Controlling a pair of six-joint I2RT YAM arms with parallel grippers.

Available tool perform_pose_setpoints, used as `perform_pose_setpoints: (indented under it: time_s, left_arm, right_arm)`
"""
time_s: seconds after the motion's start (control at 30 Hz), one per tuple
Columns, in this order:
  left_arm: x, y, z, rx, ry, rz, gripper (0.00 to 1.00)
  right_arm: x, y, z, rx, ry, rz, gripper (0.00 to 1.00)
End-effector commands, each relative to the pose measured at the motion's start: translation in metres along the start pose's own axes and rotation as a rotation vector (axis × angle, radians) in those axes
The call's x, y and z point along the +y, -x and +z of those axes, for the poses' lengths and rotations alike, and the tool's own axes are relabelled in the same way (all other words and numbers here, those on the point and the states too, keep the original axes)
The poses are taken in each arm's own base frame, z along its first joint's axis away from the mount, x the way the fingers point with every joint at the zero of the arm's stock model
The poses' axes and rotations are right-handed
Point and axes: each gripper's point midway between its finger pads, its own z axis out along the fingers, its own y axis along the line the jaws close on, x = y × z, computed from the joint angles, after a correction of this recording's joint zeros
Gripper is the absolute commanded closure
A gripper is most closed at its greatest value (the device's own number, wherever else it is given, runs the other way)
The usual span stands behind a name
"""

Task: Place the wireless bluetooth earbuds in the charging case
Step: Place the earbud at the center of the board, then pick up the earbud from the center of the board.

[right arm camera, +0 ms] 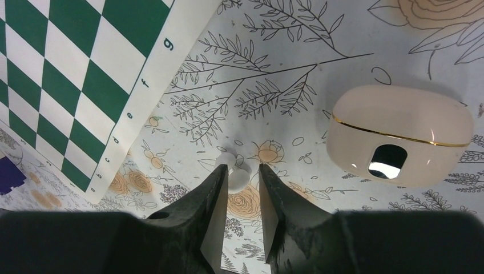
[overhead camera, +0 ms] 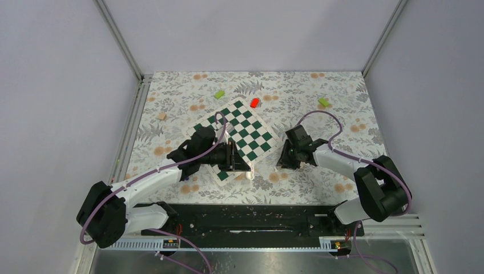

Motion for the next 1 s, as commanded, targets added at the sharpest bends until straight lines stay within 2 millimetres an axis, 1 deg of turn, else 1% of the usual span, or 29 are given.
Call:
perform_pose_setpoints:
  time_s: [0.0,0.1,0.17,0.23,0.3,0.37,0.47,0.57,0.63,0.8,0.97]
  left_arm:
    - [-0.006,0.006,0.001,-0.018,-0.022,0.022,1.0]
    - [-0.006,0.006,0.001,-0.018,-0.023,0.023,1.0]
    - [-0.006,0.006,0.001,-0.016,-0.022,0.021,1.0]
    - [-0.006,0.006,0.002,-0.013,-0.024,0.021,1.0]
    - [-0.007,0.007,0.003,-0.013,-0.025,0.021,1.0]
    - [-0.007,0.007,0.004,-0.011,-0.027,0.02,1.0]
    - [-0.007,0.007,0.004,-0.009,-0.028,0.018,1.0]
    - [-0.007,0.008,0.005,-0.01,-0.028,0.018,1.0]
    - [-0.007,0.008,0.004,-0.01,-0.028,0.017,1.0]
    - [-0.008,0.007,0.003,-0.011,-0.03,0.017,1.0]
    - [-0.007,0.006,0.004,-0.008,-0.03,0.014,1.0]
  right_arm:
    - [0.006,0.012,-0.01,-0.057,0.004,-0.031,0.66]
    - [0.008,0.013,-0.013,-0.064,0.017,-0.044,0.64]
    - [0.012,0.014,-0.015,-0.064,0.04,-0.067,0.61]
    - [0.016,0.014,-0.018,-0.064,0.065,-0.101,0.57]
    - [0.02,0.014,-0.021,-0.064,0.087,-0.154,0.55]
    - [0.023,0.013,-0.023,-0.066,0.089,-0.213,0.57]
    - [0.024,0.011,-0.022,-0.066,0.056,-0.298,0.61]
    - [0.024,0.005,-0.02,-0.047,0.027,-0.367,0.61]
    - [0.026,0.001,-0.018,-0.032,0.022,-0.396,0.61]
    - [0.017,0.001,-0.012,-0.034,-0.057,-0.457,0.61]
    - [0.015,-0.004,-0.008,-0.005,-0.076,-0.491,0.66]
